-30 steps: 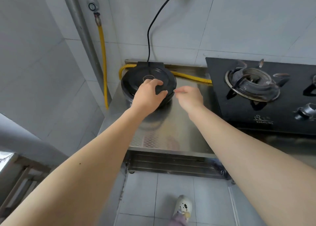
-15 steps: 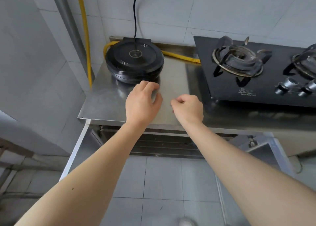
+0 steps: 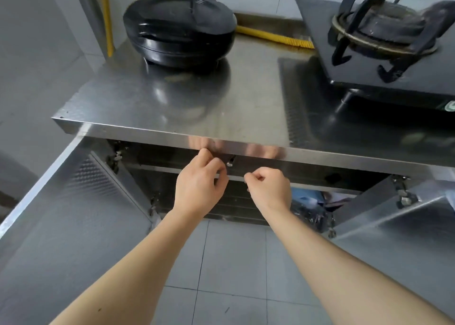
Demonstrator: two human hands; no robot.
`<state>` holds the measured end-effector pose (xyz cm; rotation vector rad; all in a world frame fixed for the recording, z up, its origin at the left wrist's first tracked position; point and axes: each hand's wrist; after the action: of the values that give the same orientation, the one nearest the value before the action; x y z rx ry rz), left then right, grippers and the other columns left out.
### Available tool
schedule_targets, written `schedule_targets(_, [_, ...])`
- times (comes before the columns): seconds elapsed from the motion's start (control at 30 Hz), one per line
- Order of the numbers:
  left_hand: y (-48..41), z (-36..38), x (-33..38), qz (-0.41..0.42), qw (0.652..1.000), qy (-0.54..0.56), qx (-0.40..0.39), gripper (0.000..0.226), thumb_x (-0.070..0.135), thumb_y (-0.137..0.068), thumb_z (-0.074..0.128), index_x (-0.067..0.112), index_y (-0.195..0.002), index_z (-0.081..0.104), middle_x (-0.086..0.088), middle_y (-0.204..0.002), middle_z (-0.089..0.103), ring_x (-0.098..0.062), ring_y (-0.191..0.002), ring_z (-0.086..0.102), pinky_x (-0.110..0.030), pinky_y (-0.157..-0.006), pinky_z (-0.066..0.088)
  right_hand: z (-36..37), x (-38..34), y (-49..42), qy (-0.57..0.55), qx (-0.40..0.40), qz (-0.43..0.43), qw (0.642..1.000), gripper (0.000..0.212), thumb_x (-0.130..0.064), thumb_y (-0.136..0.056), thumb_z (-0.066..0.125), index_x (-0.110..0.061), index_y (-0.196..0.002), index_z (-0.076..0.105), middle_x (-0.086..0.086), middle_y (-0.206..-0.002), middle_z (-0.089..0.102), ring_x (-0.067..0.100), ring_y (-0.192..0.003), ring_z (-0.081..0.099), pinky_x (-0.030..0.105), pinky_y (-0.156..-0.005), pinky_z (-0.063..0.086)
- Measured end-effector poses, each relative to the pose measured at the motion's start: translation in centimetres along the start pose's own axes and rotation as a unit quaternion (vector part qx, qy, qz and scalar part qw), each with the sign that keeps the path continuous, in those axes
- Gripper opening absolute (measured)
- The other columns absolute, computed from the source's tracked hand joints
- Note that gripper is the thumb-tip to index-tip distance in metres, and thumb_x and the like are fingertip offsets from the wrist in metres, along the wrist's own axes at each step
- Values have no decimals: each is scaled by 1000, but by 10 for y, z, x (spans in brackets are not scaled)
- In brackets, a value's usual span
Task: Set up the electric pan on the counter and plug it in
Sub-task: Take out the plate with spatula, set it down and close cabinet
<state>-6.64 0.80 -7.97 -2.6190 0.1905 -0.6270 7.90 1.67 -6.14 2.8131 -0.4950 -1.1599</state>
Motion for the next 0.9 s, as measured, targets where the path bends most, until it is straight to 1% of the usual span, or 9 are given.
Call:
schedule_targets(0.1, [16, 40, -19, 57, 997, -39, -30, 20, 25, -86, 51, 18, -84, 69, 2, -79, 63, -16, -66, 57, -31, -50, 51, 28, 26, -22, 17, -2, -13, 1000, 22, -34, -87, 58, -19, -78, 72, -4, -73, 72, 14, -70, 63, 17, -51, 37])
schedule_targets(0.17, [19, 65, -35, 9, 998, -47, -41, 16, 25, -87, 56, 20, -95, 69, 3, -90, 66, -17, -77, 62, -32, -57, 56, 48, 42, -38, 4, -3, -28, 1000, 22, -33, -88, 58, -19, -77, 71, -4, -73, 71, 15, -72, 66, 19, -54, 41])
schedule_targets(0.27, [0, 97, -54, -87, 996, -11, -10, 24, 28, -89, 58, 23, -111, 64, 4, -109, 61, -16, -94, 60, -32, -72, 56, 71, 55, -70, -20, 12, -54, 998, 22, -34, -88, 58, -20, -77, 71, -4, -73, 71, 16, -75, 66, 24, -61, 47])
schedule_targets(0.37, [-27, 121, -62, -91, 996, 16, 4, 30, 32, -89, 58, 24, -119, 60, 2, -116, 57, -18, -98, 59, -32, -77, 53, 86, 64, -101, -45, 37, -74, 996, 21, -34, -88, 57, -23, -75, 69, -5, -75, 72, 16, -76, 68, 32, -70, 58])
schedule_targets(0.47, [-50, 154, -75, -115, 991, 63, -1, 35, 33, -88, 60, 24, -122, 59, -2, -124, 54, -21, -105, 59, -30, -80, 47, 97, 80, -133, -94, 59, -85, 990, 22, -33, -88, 60, -26, -68, 65, -3, -76, 73, 19, -77, 70, 41, -74, 60])
schedule_targets(0.57, [-68, 182, -83, -167, 972, 166, -4, 42, 36, -87, 62, 22, -127, 55, -4, -129, 55, -21, -113, 56, -29, -86, 44, 98, 94, -163, -153, 68, -75, 983, 25, -28, -89, 62, -28, -64, 60, -2, -71, 71, 16, -70, 71, 40, -76, 61])
schedule_targets(0.7, [-74, 206, -83, -241, 924, 293, -48, 52, 41, -88, 61, 21, -134, 48, -1, -131, 55, -14, -107, 51, -27, -84, 38, 107, 105, -196, -266, 10, 32, 963, 4, -17, -92, 60, -13, -92, 61, 8, -83, 71, 16, -69, 71, 33, -68, 62])
schedule_targets(0.8, [-77, 212, -89, -288, 890, 348, -59, 52, 45, -87, 61, 21, -132, 51, -2, -124, 57, -15, -104, 50, -33, -92, 43, 113, 106, -217, -366, -56, 105, 923, 18, -12, -93, 56, -5, -109, 58, 18, -103, 69, 22, -74, 70, 29, -54, 56])
schedule_targets(0.9, [-83, 208, -99, -321, 863, 385, -59, 47, 46, -86, 61, 21, -125, 55, 0, -112, 58, -19, -107, 55, -35, -91, 46, 113, 98, -234, -406, -76, 116, 903, 31, -12, -98, 50, 0, -126, 53, 23, -116, 64, 28, -86, 69, 29, -59, 56])
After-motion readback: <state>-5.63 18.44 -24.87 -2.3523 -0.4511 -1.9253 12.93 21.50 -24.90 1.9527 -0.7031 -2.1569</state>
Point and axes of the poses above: each hand's wrist, its own y-axis away from the middle knuckle, its own z-axis out of the palm, x = y × z
